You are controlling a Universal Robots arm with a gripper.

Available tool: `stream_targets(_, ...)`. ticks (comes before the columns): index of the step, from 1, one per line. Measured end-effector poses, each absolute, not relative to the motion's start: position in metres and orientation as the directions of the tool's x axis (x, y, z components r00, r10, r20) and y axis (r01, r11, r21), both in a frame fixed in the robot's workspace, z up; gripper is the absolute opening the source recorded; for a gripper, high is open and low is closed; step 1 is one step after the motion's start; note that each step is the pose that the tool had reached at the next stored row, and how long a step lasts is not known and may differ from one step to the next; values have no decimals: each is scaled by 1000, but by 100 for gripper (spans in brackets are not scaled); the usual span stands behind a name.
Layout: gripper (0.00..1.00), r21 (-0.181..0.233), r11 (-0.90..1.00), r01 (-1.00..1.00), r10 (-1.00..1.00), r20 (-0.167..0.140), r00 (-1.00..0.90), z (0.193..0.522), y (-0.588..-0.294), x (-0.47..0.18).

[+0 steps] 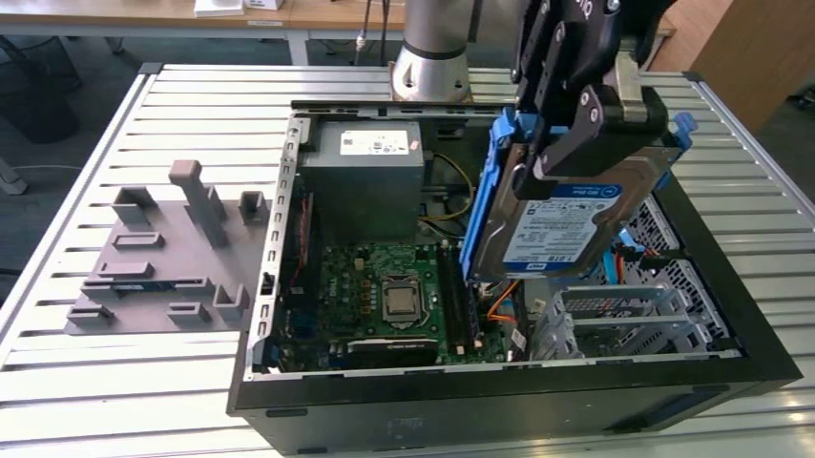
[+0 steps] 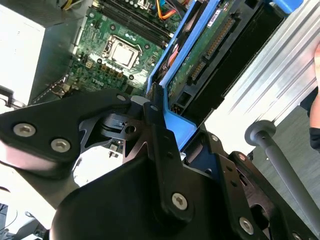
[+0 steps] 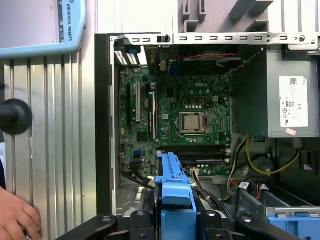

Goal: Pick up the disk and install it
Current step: 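Insert the disk into the insertion slot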

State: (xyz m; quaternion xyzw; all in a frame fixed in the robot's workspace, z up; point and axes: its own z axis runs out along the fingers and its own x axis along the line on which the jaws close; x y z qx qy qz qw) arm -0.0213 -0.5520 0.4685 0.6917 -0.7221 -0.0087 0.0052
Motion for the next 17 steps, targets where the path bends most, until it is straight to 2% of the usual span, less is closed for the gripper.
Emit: stream_targets(17,37,22,43,-999,-999,-4,-43,464,-569,7)
